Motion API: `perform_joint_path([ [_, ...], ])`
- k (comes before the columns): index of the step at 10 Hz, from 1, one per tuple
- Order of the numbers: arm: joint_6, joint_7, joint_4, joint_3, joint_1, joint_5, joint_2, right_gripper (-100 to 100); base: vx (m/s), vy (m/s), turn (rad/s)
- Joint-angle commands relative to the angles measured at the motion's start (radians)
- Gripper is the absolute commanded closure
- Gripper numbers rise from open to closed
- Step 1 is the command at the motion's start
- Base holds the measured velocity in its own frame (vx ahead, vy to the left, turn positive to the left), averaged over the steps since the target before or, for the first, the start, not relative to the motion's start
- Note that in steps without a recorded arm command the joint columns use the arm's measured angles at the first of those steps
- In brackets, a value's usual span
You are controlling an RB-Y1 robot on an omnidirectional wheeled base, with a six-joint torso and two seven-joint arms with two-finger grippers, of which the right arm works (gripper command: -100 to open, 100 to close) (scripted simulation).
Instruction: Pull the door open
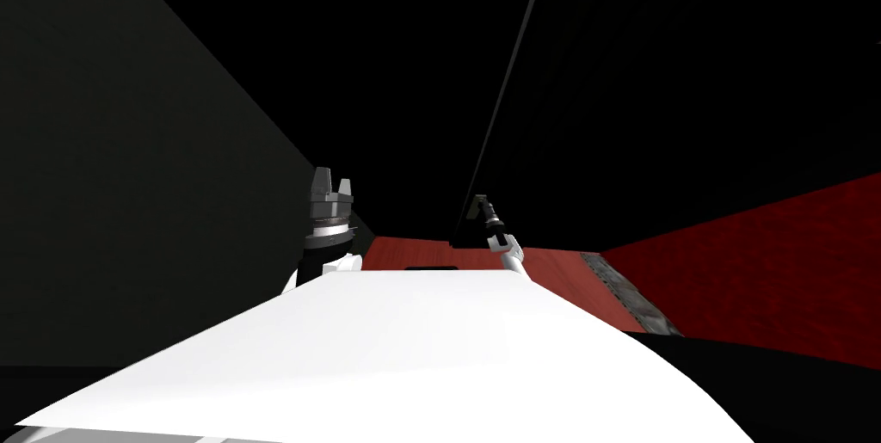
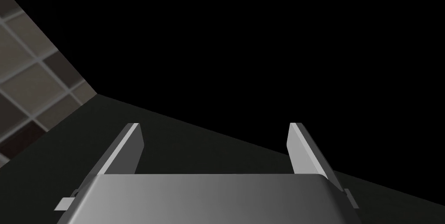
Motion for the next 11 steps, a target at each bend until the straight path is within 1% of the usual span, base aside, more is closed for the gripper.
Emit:
perform_joint_path([
  [1,-0.001,-0.05,0.018,0.025,-0.013,-0.045,0.011,100,-0.086,-0.057,0.107],
  [2,-0.001,-0.068,0.018,0.025,-0.013,-0.045,0.011,100,-0.056,-0.047,0.059],
  [3,0.0,-0.103,0.03,0.032,-0.022,-0.078,0.008,100,-0.064,-0.038,0.091],
  [4,0.0,-0.109,0.03,0.032,-0.022,-0.078,0.008,100,-0.051,-0.032,0.047],
  [6,0.002,-0.177,0.054,0.047,-0.041,-0.144,0.002,100,-0.07,-0.034,0.099],
  [7,0.002,-0.193,0.054,0.047,-0.041,-0.144,0.002,100,-0.069,-0.04,0.029],
  [8,0.004,-0.225,0.066,0.054,-0.05,-0.178,-0.001,100,-0.081,-0.049,0.073],
  [9,0.004,-0.234,0.066,0.054,-0.05,-0.178,-0.001,100,-0.059,-0.04,0.066],
  [10,0.005,-0.271,0.078,0.061,-0.06,-0.212,-0.004,100,-0.062,-0.037,0.084],
  [11,0.005,-0.276,0.078,0.061,-0.06,-0.212,-0.004,100,-0.048,-0.026,0.041],
])
